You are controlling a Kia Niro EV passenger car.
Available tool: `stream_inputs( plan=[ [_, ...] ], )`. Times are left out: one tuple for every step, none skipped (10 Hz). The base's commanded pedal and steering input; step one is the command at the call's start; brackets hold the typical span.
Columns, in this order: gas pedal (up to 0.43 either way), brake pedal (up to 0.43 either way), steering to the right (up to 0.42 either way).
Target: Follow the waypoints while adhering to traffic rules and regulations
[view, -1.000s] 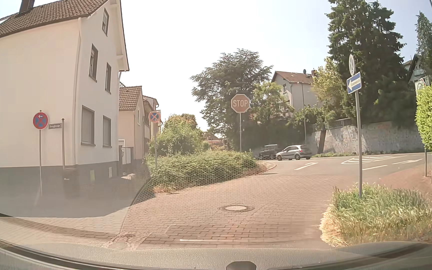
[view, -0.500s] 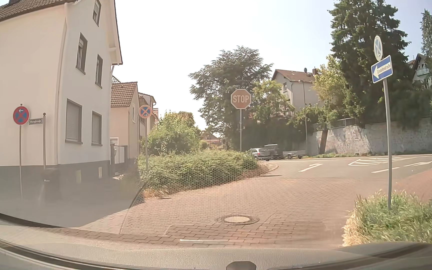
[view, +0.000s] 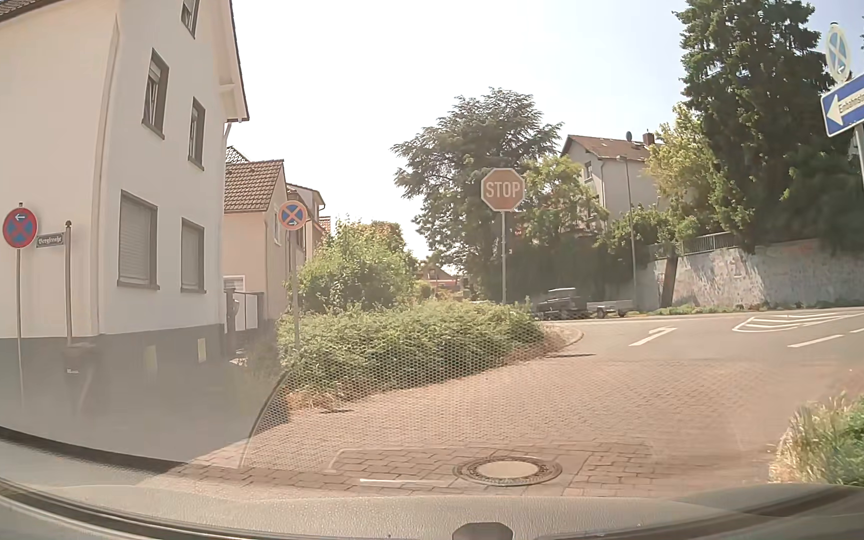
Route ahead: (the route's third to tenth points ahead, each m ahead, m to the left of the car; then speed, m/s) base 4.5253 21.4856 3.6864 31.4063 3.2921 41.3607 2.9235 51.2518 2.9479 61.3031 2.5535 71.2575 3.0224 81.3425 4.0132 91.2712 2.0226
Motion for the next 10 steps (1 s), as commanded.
stream_inputs(
  plan=[
    [0.000,0.061,-0.383],
    [0.000,0.061,-0.425],
    [0.000,0.055,-0.444],
    [0.000,0.055,-0.476],
    [0.000,0.055,-0.514],
    [0.000,0.049,-0.552],
    [0.000,0.049,-0.585],
    [0.000,0.049,-0.607],
    [0.000,0.043,-0.630],
    [0.000,0.024,-0.651]
  ],
)
